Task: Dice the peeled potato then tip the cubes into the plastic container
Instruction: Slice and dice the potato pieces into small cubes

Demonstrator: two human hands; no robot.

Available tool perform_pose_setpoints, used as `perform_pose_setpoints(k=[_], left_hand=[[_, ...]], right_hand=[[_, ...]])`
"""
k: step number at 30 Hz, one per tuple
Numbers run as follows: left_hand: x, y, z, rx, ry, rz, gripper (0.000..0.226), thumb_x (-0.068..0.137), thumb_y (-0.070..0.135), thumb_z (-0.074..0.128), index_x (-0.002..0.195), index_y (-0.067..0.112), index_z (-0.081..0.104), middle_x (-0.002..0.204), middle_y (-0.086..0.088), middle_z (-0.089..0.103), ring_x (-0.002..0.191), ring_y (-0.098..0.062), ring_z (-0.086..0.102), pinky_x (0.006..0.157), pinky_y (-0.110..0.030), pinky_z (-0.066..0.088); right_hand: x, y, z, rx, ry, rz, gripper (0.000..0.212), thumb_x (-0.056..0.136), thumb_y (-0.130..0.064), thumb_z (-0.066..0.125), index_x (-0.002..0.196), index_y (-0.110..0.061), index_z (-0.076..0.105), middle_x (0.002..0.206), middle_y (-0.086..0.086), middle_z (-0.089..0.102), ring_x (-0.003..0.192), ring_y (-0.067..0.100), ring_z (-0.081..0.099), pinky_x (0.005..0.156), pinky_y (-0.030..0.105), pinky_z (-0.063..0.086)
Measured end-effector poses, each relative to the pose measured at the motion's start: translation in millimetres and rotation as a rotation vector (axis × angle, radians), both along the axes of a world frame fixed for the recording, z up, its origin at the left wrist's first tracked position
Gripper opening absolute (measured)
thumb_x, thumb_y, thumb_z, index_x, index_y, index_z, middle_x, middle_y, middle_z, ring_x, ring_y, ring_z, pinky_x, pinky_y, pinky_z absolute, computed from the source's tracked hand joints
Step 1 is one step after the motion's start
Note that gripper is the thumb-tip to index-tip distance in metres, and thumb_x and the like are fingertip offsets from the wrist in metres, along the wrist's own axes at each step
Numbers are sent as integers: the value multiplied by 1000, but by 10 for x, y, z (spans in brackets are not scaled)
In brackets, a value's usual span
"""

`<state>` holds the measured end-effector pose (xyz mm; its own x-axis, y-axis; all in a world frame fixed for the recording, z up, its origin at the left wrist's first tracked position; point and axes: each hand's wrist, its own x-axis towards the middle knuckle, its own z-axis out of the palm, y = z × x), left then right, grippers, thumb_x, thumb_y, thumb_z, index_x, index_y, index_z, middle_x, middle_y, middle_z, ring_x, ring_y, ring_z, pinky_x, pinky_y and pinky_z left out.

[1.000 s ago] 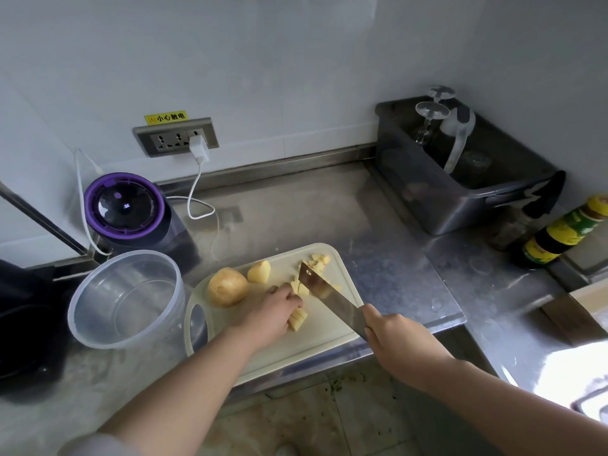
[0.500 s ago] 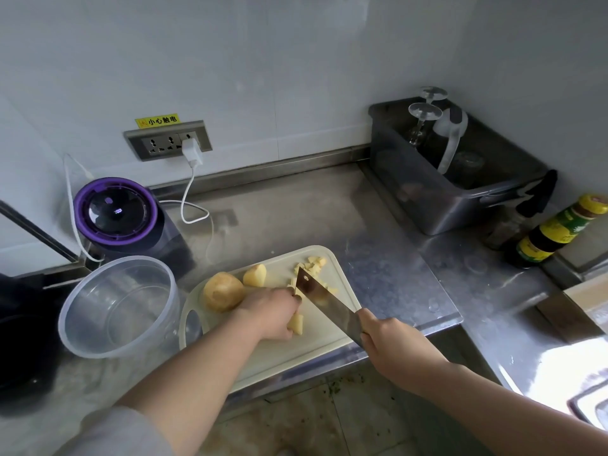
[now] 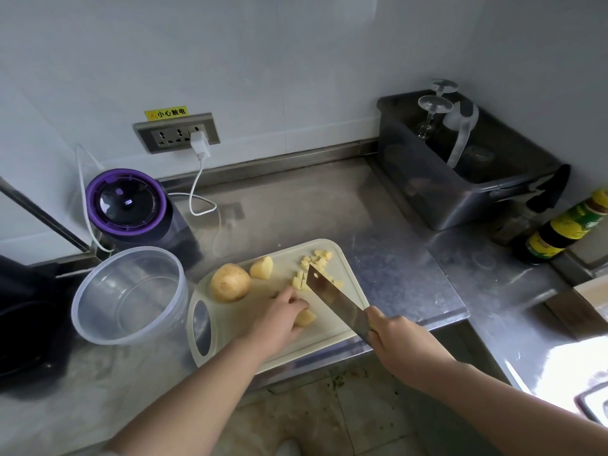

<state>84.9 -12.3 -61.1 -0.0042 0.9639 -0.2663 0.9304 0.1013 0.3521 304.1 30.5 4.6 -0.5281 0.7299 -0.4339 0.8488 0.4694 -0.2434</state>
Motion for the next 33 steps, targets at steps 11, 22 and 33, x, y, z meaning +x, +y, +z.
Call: perform_pose_setpoints(k=[11,22,33], left_hand=[[114,264,93,1,239,-88,26,91,30,57,114,19,62,124,-1,46,113,-26,52,90,-34,47],[266,307,-47,26,194,167,25,90,35,58,106,18,67,120,1,55,101,-21,59,80,-33,51],[287,328,-136,0,203,228,31,90,28,59,115,11,63,125,-3,53,104,-23,58,84,-34,51]], right_hand=[[55,36,57,-6,1,-24,20,105,-21,31,123,-18,38,68,-11,38,54,4,42,45,18,27],[103,-14,-89,13,-90,45,23,98,-8,37,116,-23,36,67,-5,44,60,19,52,48,25,35],[60,-93,-206,-65,-132,50,43,95,-3,41,130,-26,33,82,3,59,76,20,64,70,35,55]])
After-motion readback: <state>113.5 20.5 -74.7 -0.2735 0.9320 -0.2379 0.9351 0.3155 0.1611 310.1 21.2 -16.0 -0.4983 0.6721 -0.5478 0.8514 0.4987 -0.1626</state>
